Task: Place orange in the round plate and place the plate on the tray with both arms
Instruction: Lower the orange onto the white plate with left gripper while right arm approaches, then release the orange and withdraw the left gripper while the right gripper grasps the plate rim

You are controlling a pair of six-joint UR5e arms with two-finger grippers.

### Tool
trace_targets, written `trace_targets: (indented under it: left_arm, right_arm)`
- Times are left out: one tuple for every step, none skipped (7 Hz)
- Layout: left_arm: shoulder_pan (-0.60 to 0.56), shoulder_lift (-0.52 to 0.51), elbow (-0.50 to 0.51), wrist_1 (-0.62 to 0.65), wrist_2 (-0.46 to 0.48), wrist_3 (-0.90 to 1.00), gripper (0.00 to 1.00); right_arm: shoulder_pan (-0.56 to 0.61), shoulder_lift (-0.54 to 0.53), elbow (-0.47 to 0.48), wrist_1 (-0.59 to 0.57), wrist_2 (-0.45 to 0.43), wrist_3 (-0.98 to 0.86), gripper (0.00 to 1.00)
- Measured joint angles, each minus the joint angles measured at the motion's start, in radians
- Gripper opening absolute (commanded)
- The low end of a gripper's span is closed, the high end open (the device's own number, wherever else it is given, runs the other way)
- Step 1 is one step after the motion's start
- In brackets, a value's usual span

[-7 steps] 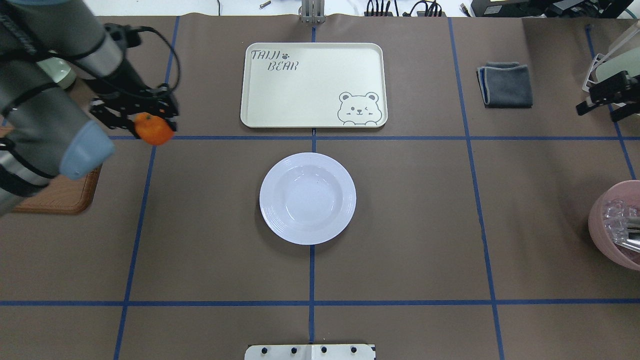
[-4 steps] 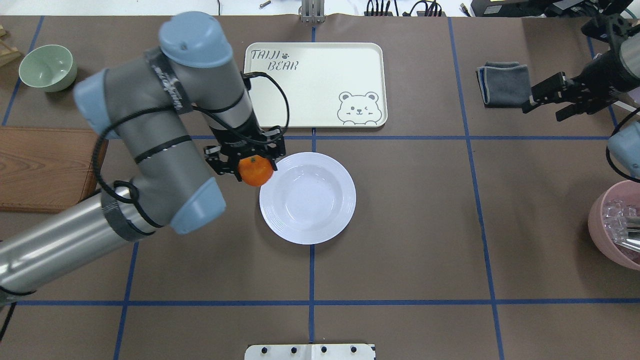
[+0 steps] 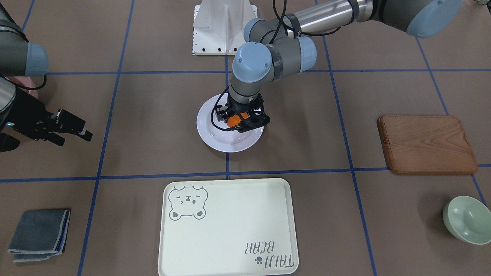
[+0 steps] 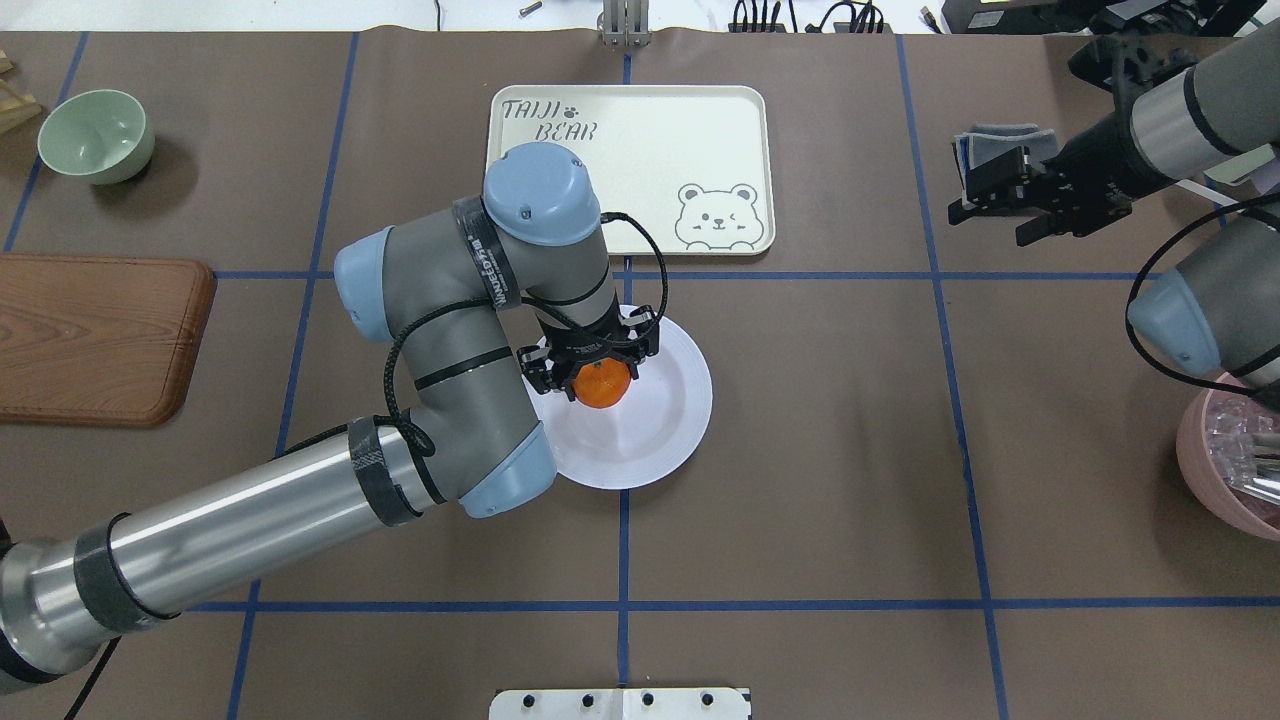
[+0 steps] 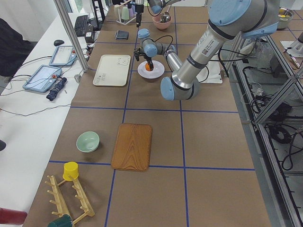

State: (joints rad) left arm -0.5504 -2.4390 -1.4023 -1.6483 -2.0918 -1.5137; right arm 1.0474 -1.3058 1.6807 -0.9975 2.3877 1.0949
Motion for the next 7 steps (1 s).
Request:
trace_targets:
  left_arm:
    - [0.015,-0.001,0.011,-0.007,0.013,-0.003,0.00]
    - [0.027,0.000,0.020,-0.023,0.018,-0.005,0.00]
    - [0.036,0.000,0.033,-0.052,0.020,-0.009,0.84]
    - [0.041,-0.001,0.044,-0.076,0.020,-0.015,0.98]
    - [0.039,-0.001,0.042,-0.085,0.022,-0.015,0.98]
    - [0.024,-0.001,0.026,-0.083,0.023,-0.014,0.98]
    - [-0.021,0.004,-0.007,-0.067,0.013,-0.013,0.98]
  right_arm:
    - [-0.029,0.008,0.001,0.035,-0.028,0.054,1.00]
    - [-0.047,0.018,0.003,0.052,-0.042,0.085,1.00]
    - [-0.058,0.026,0.005,0.058,-0.048,0.101,1.00]
    - [-0.067,0.030,0.005,0.059,-0.053,0.109,1.00]
    - [-0.079,0.033,0.005,0.060,-0.062,0.113,1.00]
    - [-0.101,0.040,0.006,0.061,-0.082,0.124,1.00]
    - [-0.145,0.050,0.005,0.083,-0.126,0.160,1.00]
